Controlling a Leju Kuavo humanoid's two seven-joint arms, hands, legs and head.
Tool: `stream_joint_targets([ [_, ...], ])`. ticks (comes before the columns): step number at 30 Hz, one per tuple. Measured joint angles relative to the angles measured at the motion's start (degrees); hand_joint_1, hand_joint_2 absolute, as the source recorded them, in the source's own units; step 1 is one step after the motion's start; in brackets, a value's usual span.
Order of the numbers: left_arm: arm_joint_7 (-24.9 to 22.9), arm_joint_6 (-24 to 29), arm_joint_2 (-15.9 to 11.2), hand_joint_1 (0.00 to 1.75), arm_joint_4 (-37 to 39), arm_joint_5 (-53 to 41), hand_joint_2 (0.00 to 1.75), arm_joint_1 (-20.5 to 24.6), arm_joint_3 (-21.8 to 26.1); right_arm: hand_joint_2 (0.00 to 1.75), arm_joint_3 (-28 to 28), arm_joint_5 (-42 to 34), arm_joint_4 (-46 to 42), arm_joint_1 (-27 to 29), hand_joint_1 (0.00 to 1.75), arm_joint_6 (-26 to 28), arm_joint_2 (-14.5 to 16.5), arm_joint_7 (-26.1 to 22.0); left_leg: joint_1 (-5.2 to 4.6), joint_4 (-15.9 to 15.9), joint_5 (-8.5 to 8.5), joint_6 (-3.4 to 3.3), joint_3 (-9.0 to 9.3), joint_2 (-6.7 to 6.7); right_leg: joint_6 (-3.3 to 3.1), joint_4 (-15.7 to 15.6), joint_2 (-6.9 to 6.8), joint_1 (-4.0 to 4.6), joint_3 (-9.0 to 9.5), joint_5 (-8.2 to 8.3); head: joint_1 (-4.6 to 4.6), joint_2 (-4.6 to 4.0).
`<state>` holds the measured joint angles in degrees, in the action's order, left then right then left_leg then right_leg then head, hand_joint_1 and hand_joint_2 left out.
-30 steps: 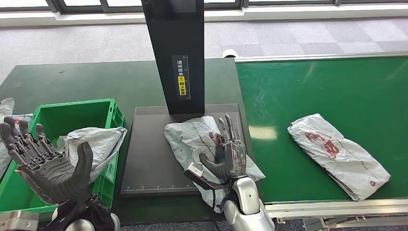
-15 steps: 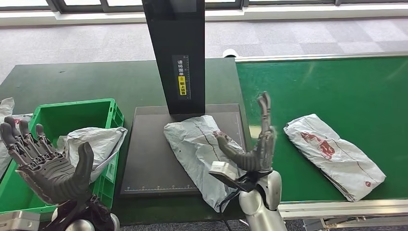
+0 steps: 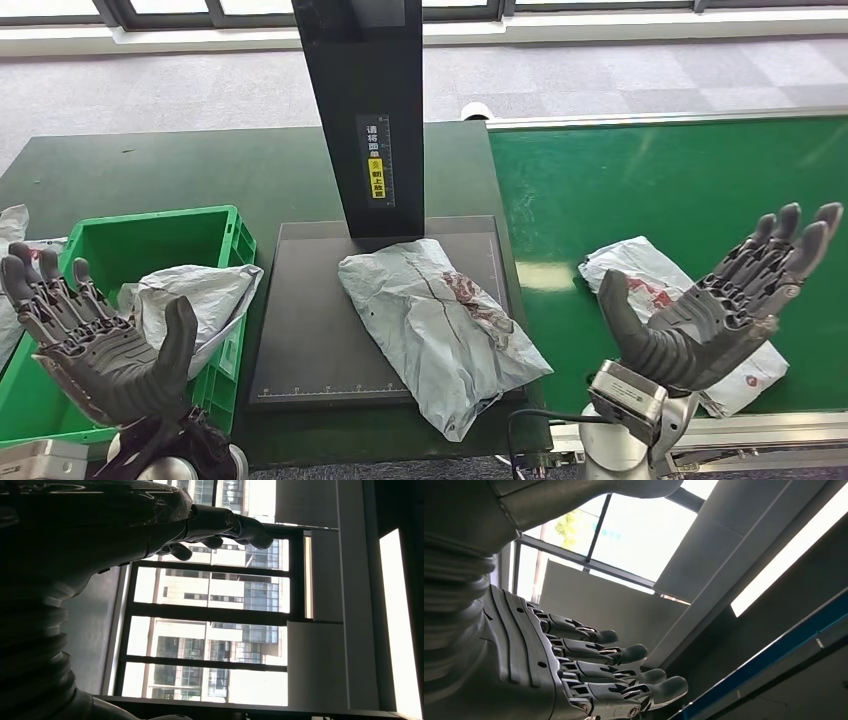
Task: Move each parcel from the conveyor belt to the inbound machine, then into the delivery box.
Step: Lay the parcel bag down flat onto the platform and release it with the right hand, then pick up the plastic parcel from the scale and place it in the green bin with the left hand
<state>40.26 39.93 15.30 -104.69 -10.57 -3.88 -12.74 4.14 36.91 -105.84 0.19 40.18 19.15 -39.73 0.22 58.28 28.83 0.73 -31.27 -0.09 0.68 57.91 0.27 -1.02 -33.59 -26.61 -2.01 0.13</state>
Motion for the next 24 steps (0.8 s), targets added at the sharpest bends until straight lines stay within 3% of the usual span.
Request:
stream_joint_targets([
  [7, -1.3, -4.2, 0.1, 0.0, 5.0, -5.2, 1.75, 0.8, 0.0, 1.75, -0.1, -1.0, -1.1, 0.1, 0.0, 0.0, 0.0, -0.3, -0.01, 0.0, 0.0, -0.01, 0.01, -0.02, 0.01, 0.0, -0.01, -0.02, 0.03, 0.0, 0.01, 0.0],
  [15, -5.5, -5.9, 3.3, 0.0, 27.0, -20.5, 1.75, 10.2, 0.0, 1.75, -2.5, -1.5, -0.8, -0.3, 0.0, -0.1, 0.0, -0.3, -0.03, 0.0, -0.04, -0.05, 0.07, -0.04, 0.06, 0.0, -0.03, -0.05, 0.09, 0.06, 0.02, 0.0],
  [17, -8.1, -5.8, 3.8, 0.0, 32.1, -23.2, 1.75, 12.4, -0.3, 1.75, -2.8, -1.7, -0.7, -0.4, 0.0, -0.1, 0.0, -0.3, -0.03, 0.0, -0.04, -0.04, 0.07, -0.06, 0.06, 0.0, -0.03, -0.04, 0.08, 0.06, 0.02, 0.0],
  [20, -15.9, -4.1, 4.5, 0.0, 40.6, -30.2, 1.75, 16.9, -1.7, 1.75, -3.3, -2.0, -0.3, -0.5, 0.0, -0.1, -0.1, -0.3, -0.03, 0.0, -0.05, -0.04, 0.04, -0.11, 0.06, 0.0, -0.05, -0.03, 0.08, 0.06, 0.01, 0.0],
  [22, -21.7, -2.9, 5.2, 0.0, 46.7, -32.5, 1.75, 20.4, -4.1, 1.75, -3.4, -2.1, -0.1, -0.5, 0.0, -0.1, -0.1, -0.3, -0.03, 0.0, -0.06, -0.04, 0.0, -0.13, 0.07, 0.0, -0.06, -0.04, 0.08, 0.06, 0.01, 0.0],
  [24, -24.5, -2.4, 5.7, 0.0, 51.8, -32.6, 1.75, 23.2, -7.1, 1.75, -3.4, -2.1, 0.0, -0.5, 0.0, -0.1, -0.1, -0.3, -0.03, 0.0, -0.05, -0.04, -0.02, -0.12, 0.07, 0.0, -0.05, -0.05, 0.08, 0.07, 0.0, 0.0],
])
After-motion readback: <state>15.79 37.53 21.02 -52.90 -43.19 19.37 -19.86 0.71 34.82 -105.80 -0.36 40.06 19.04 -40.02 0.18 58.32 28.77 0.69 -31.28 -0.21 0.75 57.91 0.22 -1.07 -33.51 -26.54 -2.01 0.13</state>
